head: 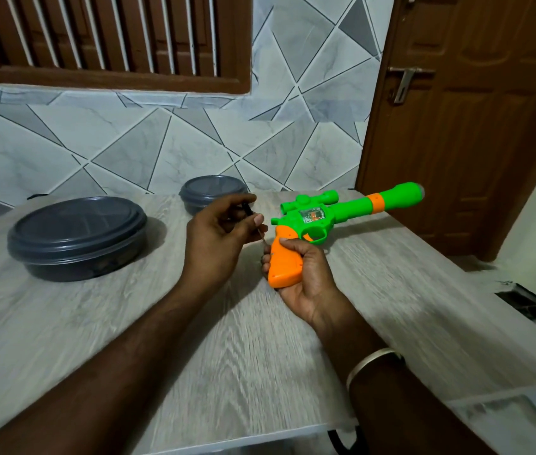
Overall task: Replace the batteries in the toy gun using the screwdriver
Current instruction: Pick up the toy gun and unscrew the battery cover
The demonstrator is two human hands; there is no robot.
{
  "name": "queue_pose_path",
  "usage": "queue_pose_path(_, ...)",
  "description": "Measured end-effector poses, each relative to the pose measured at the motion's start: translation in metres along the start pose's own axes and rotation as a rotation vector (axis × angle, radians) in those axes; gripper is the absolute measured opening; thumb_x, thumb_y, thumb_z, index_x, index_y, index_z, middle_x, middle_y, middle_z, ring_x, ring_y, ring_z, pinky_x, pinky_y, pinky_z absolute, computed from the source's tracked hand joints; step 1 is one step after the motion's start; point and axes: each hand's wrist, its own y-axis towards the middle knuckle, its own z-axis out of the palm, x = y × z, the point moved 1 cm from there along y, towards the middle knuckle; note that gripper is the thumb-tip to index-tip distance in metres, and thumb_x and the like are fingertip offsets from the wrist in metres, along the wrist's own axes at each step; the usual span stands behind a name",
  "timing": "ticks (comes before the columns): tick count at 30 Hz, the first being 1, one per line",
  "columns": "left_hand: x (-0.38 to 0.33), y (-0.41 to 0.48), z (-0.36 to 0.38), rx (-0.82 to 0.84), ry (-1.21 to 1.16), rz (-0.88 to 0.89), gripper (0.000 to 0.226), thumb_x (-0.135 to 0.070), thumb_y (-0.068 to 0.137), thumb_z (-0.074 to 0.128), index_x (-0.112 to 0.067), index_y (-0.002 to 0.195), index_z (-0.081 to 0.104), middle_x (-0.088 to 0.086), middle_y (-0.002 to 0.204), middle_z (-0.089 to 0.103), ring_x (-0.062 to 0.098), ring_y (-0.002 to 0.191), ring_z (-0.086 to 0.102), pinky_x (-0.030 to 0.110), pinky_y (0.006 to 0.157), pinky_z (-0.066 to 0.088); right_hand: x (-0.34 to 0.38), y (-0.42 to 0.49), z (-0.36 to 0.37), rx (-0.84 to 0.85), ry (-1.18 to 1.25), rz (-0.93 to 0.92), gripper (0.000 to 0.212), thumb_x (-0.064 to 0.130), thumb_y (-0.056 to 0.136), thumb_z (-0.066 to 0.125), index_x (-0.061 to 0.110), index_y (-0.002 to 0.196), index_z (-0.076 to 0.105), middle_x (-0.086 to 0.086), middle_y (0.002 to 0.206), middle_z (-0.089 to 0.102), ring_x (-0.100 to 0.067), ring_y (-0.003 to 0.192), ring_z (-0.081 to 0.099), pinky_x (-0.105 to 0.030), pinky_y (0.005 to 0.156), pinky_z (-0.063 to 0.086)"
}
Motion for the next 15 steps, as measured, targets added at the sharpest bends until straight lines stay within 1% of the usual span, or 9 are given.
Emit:
queue_pose_path(2,0.001,0.001,-0.003,-0.032,-0.023,-0.025,0.03,0.005,0.091,0.067,0.001,0.12,0.066,0.03,0.1,0.067,0.028,0.083,0.077,0.033,0.076,0.063,0.0,-0.001,0.0,0.007,0.003,0.004,0.015,0.01,0.092,0.048,-0.001,0.088,0.057,-0.013,0.075,0.058,-0.021,0.062,0.054,-0.028,0.052,0.046)
queue_pose_path(5,0.008,0.004,-0.008,-0.087,-0.021,-0.1,0.026,0.004,0.092,0.066,0.001,0.118,0.066,0.028,0.091,0.068,0.031,0.08,0.076,0.038,0.074,0.064,0.0,-0.002,0.001,0.001,0.017,0.018,0.013,0.01,0.092,0.048,0.0,0.09,0.057,-0.013,0.077,0.058,-0.021,0.063,0.054,-0.027,0.05,0.048)
queue_pose_path(8,0.017,0.005,-0.012,-0.116,0.027,-0.219,0.027,-0.002,0.093,0.068,0.0,0.12,0.064,0.02,0.087,0.07,0.026,0.077,0.077,0.037,0.071,0.064,0.001,-0.004,0.002,0.002,0.042,0.025,0.011,0.009,0.093,0.048,0.002,0.093,0.056,-0.013,0.078,0.059,-0.021,0.064,0.054,-0.028,0.053,0.047)
queue_pose_path(10,0.021,0.003,-0.013,-0.128,0.084,-0.282,0.025,-0.008,0.092,0.071,-0.007,0.117,0.066,0.014,0.085,0.073,0.024,0.076,0.077,0.037,0.071,0.064,0.002,-0.005,0.002,-0.001,0.048,0.027,0.01,0.009,0.093,0.048,0.002,0.094,0.055,-0.013,0.078,0.059,-0.021,0.064,0.054,-0.028,0.055,0.047)
queue_pose_path(12,0.023,0.002,-0.012,-0.137,0.179,-0.311,0.025,-0.014,0.091,0.074,-0.013,0.115,0.067,0.009,0.082,0.074,0.023,0.075,0.075,0.037,0.072,0.064,0.002,-0.005,0.002,0.003,0.053,0.031,0.01,0.009,0.092,0.049,0.001,0.096,0.054,-0.013,0.078,0.058,-0.021,0.064,0.054,-0.028,0.054,0.047)
queue_pose_path(15,0.025,0.002,-0.01,-0.125,0.334,-0.332,0.028,-0.018,0.091,0.074,-0.016,0.118,0.068,0.007,0.083,0.073,0.02,0.073,0.073,0.034,0.071,0.063,0.001,-0.004,0.001,0.007,0.06,0.029,0.011,0.007,0.091,0.049,-0.001,0.098,0.052,-0.013,0.078,0.058,-0.021,0.063,0.055,-0.026,0.052,0.048)
